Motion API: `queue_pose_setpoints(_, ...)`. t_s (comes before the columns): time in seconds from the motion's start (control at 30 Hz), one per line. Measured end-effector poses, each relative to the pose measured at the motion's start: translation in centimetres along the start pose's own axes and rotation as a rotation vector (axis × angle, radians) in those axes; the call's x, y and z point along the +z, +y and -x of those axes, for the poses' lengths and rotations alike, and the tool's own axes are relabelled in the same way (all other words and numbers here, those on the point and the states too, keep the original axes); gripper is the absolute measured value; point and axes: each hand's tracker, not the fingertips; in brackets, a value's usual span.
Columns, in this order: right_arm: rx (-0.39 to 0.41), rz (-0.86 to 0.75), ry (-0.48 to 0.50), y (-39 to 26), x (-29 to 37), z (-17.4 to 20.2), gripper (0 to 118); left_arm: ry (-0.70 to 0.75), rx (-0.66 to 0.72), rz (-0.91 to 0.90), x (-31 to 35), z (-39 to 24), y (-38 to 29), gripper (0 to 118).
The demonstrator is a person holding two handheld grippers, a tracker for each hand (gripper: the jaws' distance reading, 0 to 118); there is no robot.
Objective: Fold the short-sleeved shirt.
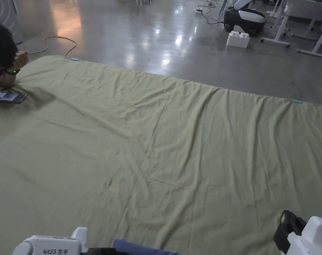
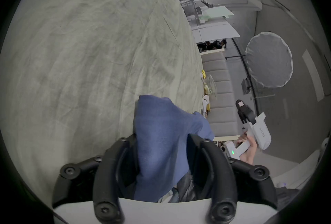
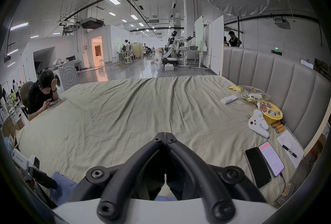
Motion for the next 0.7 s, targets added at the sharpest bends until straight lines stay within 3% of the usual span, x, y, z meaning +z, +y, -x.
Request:
queue_pose_setpoints(0.1, -0.005, 0.010, 0.005, -0.1, -0.1, 0.5, 1, -0.002, -0.003, 0.023, -1.0, 0.1, -0.1, 30)
queue_pose_setpoints(0.27, -0.005, 0.011, 0.016, 0.0, -0.2, 1.2, 1, -0.005, -0.003, 0.017, -1.5, 0.2, -0.4, 16)
queue_pose_setpoints(0.53, 0.010, 0.012, 0.032, 0.2, -0.3, 1.6, 1, 0.011, -0.065, -0.046, 1.8, -2.8, 0.5, 11)
queue_pose_setpoints(0.7, 0.012, 0.006, 0.038, 0.5, -0.4, 1.3, 1, 0.103, -0.100, -0.105, 7.4, -5.3, 2.5, 11)
